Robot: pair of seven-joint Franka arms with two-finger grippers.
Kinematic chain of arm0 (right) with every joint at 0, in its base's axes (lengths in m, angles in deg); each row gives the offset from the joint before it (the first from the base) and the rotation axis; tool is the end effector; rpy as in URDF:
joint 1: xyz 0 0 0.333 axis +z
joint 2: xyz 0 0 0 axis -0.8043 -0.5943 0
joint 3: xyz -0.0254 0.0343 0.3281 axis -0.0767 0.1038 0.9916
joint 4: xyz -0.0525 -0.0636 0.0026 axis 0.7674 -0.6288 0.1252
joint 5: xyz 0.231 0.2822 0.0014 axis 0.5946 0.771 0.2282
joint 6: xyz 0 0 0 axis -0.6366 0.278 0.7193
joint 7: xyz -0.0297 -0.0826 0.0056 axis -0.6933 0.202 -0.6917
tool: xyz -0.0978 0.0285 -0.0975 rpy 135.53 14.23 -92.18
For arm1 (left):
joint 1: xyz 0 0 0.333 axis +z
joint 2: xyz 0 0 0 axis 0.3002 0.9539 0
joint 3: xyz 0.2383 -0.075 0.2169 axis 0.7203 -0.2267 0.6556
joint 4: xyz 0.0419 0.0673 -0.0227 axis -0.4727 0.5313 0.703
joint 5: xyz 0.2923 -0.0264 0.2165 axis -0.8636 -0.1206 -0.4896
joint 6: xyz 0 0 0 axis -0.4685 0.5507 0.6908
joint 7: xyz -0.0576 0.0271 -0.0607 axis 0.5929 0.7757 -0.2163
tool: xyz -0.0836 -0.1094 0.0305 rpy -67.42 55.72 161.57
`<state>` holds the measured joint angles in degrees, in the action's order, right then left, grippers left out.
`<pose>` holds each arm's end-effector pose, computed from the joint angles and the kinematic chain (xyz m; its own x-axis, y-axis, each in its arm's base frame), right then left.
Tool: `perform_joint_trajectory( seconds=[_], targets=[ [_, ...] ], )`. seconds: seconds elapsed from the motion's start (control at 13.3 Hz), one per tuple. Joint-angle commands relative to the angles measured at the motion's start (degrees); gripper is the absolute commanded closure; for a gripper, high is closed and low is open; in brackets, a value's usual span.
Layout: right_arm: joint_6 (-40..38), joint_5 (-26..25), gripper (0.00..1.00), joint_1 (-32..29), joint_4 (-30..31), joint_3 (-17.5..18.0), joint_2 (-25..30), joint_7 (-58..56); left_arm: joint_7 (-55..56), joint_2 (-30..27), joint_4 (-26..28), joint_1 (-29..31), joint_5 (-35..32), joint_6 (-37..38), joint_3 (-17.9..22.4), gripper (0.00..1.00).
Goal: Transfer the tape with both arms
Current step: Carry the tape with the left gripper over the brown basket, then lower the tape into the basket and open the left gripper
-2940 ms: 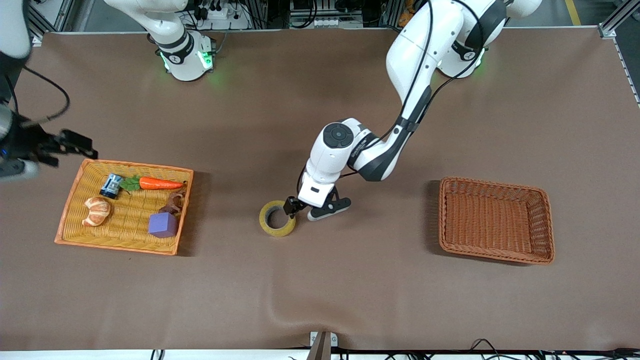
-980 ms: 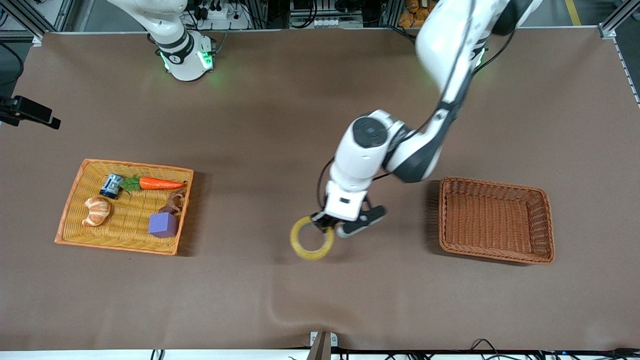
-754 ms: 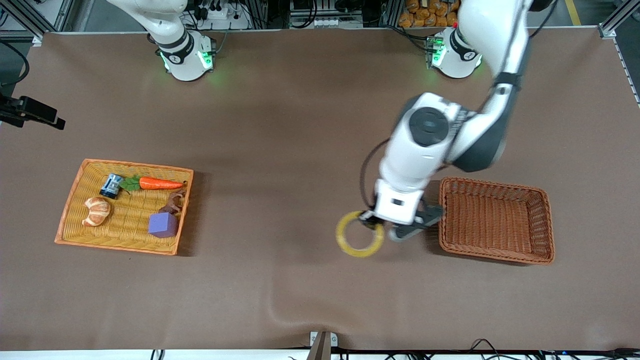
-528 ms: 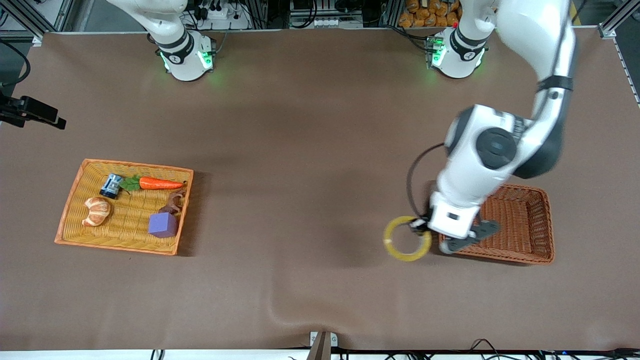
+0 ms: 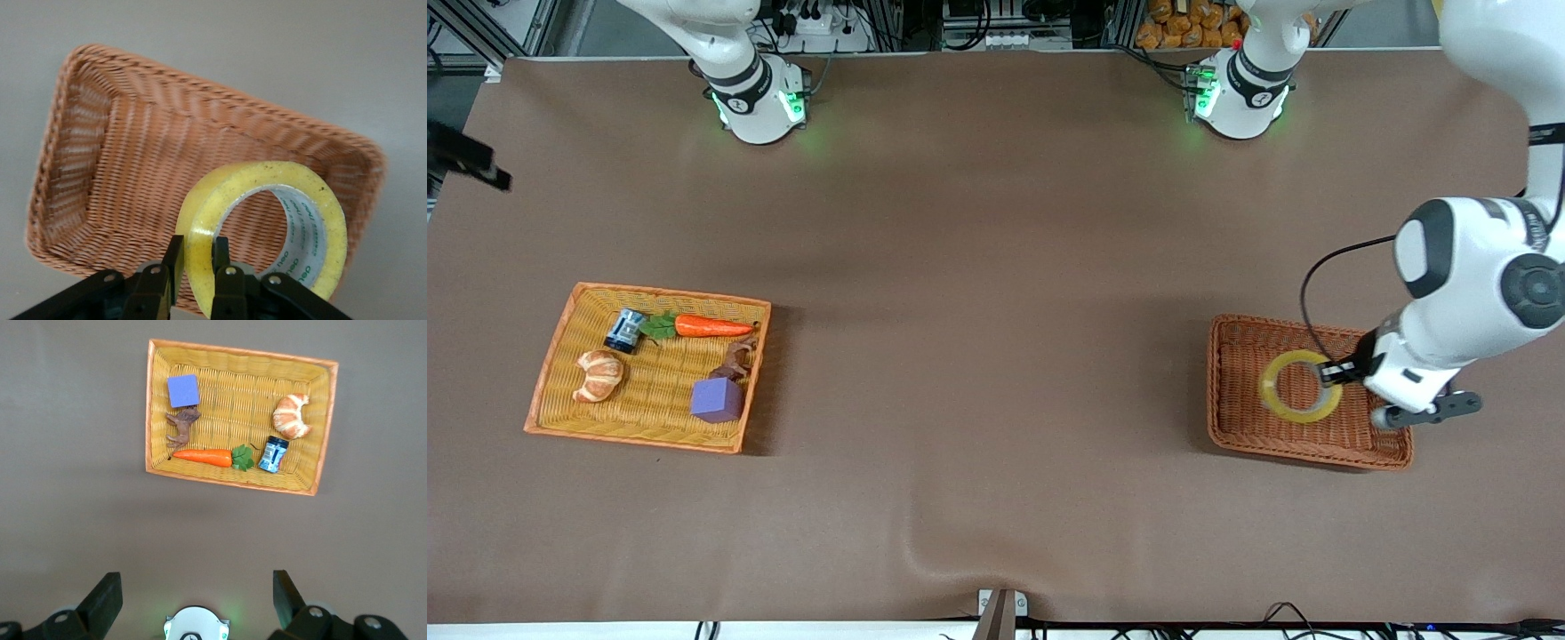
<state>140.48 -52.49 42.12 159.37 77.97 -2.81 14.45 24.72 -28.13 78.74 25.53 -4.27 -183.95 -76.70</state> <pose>0.4615 -0.0680 0.6651 0.9965 0.0323 -0.0766 0.0281 -0.9981 -0.0555 0.6266 0.0095 0.3482 0.9823 0.1867 0.0125 0.1865 -0.9824 0.0102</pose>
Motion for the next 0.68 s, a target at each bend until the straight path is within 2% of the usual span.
perform_joint_trajectory(
  seconds=[0.0, 0.15, 0.23, 0.3, 0.38, 0.53, 0.6],
  targets=[
    [-1.22, 0.11, 0.0, -0.88, 0.24, 0.84, 1.64, -0.7, -3.94, -2.27, 9.85, 4.06, 0.29, -9.62, -1.48, 1.0],
    [-0.44, -0.41, 0.0, -2.45, 0.42, 0.58, 0.85, -0.87, -7.73, -1.49, 11.9, 6.08, 0.29, -11.6, -1.57, 1.0],
    [0.96, 0.63, 0.0, -4.29, 0.24, 0.58, 0.15, -1.31, -7.83, -1.14, 11.64, 6.18, 0.29, -11.6, -1.57, 0.74],
    [1.85, 0.55, 0.0, -3.96, 0.59, 0.66, -0.12, -1.05, -8.09, -1.05, 11.12, 5.75, -0.05, -11.6, -1.57, 0.31],
    [1.94, 0.46, 0.0, -3.52, 0.59, 1.27, -0.12, -0.53, -8.35, -1.91, 9.9, 5.92, -0.14, -11.42, -1.83, 0.0],
    [1.07, 0.37, 0.0, -0.46, 0.5, 2.33, 0.22, 5.85, -8.01, -6.3, 7.79, 5.66, -0.41, -9.24, -1.92, 0.0],
    [0.11, 0.37, 0.0, 1.91, 0.42, 2.6, 0.49, 9.81, -8.01, -7.54, 4.38, 5.65, -0.41, -5.14, -2.53, 0.0]
  ],
)
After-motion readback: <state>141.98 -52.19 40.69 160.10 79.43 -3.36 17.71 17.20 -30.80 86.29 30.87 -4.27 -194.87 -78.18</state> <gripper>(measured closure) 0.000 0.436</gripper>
